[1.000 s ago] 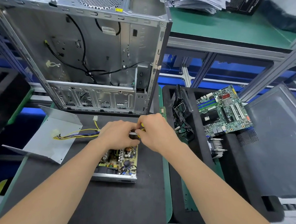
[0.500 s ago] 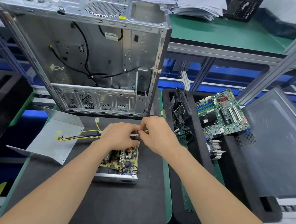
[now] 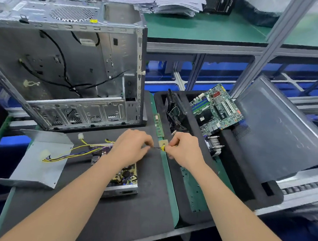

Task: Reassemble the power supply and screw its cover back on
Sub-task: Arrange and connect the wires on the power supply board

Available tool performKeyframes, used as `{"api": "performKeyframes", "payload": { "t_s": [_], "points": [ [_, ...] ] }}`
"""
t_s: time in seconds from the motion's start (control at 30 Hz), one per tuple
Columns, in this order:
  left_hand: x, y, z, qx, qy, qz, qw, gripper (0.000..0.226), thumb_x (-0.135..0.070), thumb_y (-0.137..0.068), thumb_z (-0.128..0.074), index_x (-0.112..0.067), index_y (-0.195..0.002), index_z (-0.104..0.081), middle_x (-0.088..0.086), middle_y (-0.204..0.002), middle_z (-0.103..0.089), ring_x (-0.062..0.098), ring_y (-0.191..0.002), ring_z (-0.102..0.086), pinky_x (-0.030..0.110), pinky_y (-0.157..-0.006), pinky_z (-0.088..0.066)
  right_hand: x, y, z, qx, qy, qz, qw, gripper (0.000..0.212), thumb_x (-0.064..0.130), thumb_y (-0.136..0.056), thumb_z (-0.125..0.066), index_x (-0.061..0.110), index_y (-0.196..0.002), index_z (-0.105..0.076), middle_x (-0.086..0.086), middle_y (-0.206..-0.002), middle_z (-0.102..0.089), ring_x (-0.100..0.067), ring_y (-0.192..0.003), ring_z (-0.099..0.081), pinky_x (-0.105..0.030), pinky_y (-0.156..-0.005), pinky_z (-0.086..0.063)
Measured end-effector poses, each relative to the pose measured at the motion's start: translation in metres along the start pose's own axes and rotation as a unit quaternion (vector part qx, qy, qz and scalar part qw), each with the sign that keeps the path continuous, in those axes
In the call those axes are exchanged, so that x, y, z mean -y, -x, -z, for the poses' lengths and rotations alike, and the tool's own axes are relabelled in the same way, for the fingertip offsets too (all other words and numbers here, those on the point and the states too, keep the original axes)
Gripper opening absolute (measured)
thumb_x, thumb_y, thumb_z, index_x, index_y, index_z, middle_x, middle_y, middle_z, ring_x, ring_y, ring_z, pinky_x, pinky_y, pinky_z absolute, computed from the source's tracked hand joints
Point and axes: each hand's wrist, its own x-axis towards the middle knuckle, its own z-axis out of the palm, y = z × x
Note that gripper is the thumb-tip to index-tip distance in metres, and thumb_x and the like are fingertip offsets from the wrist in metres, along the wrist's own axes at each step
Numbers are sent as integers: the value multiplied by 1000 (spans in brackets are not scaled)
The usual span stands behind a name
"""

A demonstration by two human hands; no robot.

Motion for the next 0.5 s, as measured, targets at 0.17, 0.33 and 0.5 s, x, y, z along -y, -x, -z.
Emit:
{"api": "performKeyframes", "payload": {
  "t_s": [0.17,0.33,0.5],
  "points": [
    [-19,-5,-21,29,-29,22,999,19,-28,-99,-57,-34,-110,-71,-11,-107,-74,18,-105,-66,34,-92,-45,-31,17,-22,48,-62,-51,996,17,17,-78,-80,12,-77,-65,-3,-69,-74,-20,-68,-75,-38,-66,-63],
    [-35,-10,-26,68,-138,-10,988,20,-31,-99,-55,-41,-109,-70,-10,-108,-74,18,-107,-65,37,-94,-41,-38,28,-44,109,-99,-63,987,35,27,-69,-92,10,-89,-69,-3,-79,-75,-10,-69,-72,-29,-61,-59],
    [-46,-6,-33,120,-167,-9,979,23,-32,-100,-55,-41,-113,-72,-10,-110,-71,17,-106,-66,34,-89,-42,-46,26,-49,162,-93,-40,982,39,39,-70,-92,13,-88,-69,-8,-87,-76,-25,-71,-76,-45,-68,-64]
  ]
}}
